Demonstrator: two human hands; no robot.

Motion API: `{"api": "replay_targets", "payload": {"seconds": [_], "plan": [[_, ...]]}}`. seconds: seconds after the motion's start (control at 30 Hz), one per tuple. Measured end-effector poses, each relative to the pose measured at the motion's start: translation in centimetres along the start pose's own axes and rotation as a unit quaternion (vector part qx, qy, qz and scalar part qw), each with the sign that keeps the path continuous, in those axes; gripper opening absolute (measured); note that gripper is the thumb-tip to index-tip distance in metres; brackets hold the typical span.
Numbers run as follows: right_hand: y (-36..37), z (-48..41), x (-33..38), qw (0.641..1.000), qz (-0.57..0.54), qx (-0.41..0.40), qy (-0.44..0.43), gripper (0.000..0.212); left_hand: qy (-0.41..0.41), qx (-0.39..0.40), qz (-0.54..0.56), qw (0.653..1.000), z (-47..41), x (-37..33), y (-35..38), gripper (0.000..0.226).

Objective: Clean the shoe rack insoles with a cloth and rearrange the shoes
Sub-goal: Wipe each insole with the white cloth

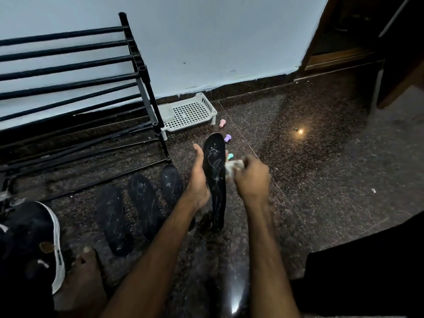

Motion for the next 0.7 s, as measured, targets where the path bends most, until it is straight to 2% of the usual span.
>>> {"api": "replay_targets", "payload": {"seconds": [0.07,0.13,0.23,0.3,0.37,0.43,0.53,0.6,0.67,0.7], "plan": [[-0.7,0.4,-1.8,0.996,0.014,-0.079,0.046,0.019,0.007,-0.030,-0.013,0.999,-0.3,-0.4,-0.3,0.084],[-1.4,0.1,-1.8,0.990,-0.051,-0.121,0.042,0.015,0.005,-0.039,-0.020,0.999,-0.6,-0.3,-0.8,0.087],[-1.5,-0.7,0.8,0.961,-0.276,-0.029,0.001,0.014,-0.015,0.001,0.007,1.000,-0.7,0.3,-0.7,0.091],[-0.9,-1.0,2.5,0.941,-0.336,0.040,-0.021,0.012,-0.031,0.017,0.037,0.999,-0.5,0.8,-0.6,0.086],[0.0,-1.4,2.7,0.978,-0.199,0.017,-0.054,0.012,-0.046,0.017,0.038,0.998,-0.2,0.9,-0.4,0.085],[-0.1,-1.5,1.3,0.994,-0.065,-0.080,-0.027,0.016,-0.044,0.008,0.005,0.999,-0.3,1.2,-0.8,0.090],[-1.2,-2.1,-1.2,0.983,-0.083,-0.164,0.024,0.015,-0.046,-0.025,-0.038,0.998,-0.4,0.8,-1.3,0.086],[-1.4,-2.4,-1.6,0.975,-0.184,-0.119,0.030,0.013,-0.047,-0.027,-0.030,0.998,-0.3,0.6,-1.4,0.083],[-1.2,-1.9,-0.9,0.939,-0.341,0.013,0.047,0.012,-0.054,-0.015,-0.018,0.998,-0.2,0.5,-1.2,0.083],[-0.8,-1.5,-0.6,0.918,-0.386,0.078,0.052,0.013,-0.055,0.000,-0.005,0.998,-0.2,0.3,-1.0,0.086]]}}
Point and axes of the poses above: each hand's wrist, its own z-axis away from the middle knuckle, its own y-axis out of the palm, x = y × z, the point moved 1 cm from there along -z, towards the middle knuckle, and after that the axes turned 6 degrees about -x, right-handed, at the moved point
